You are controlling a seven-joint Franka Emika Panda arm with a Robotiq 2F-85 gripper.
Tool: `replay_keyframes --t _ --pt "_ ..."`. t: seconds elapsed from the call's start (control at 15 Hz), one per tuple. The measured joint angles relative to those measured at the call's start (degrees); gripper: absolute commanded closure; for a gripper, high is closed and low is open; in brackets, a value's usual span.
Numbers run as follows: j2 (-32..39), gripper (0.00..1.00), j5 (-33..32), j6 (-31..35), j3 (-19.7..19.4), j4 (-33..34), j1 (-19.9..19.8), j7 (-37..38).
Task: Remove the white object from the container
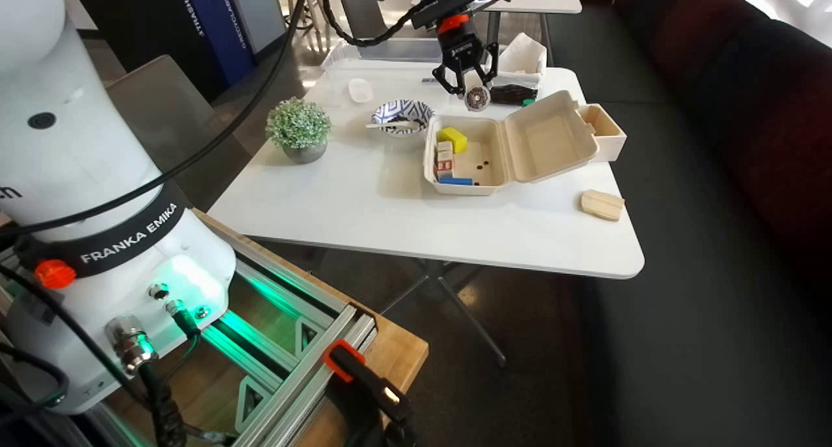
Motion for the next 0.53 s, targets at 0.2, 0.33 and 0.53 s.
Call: replay_keyframes --t 0.2,0.33,0.53 --pt "2.79 0.86 1.41 0.01 0.01 2.22 -0.60 -3.54" --pt "4.35 0.86 2.68 0.03 0.05 3.45 -0.80 -5.55" --pt "6.33 0.86 4.43 0.34 0.05 5.21 -1.09 -8.03"
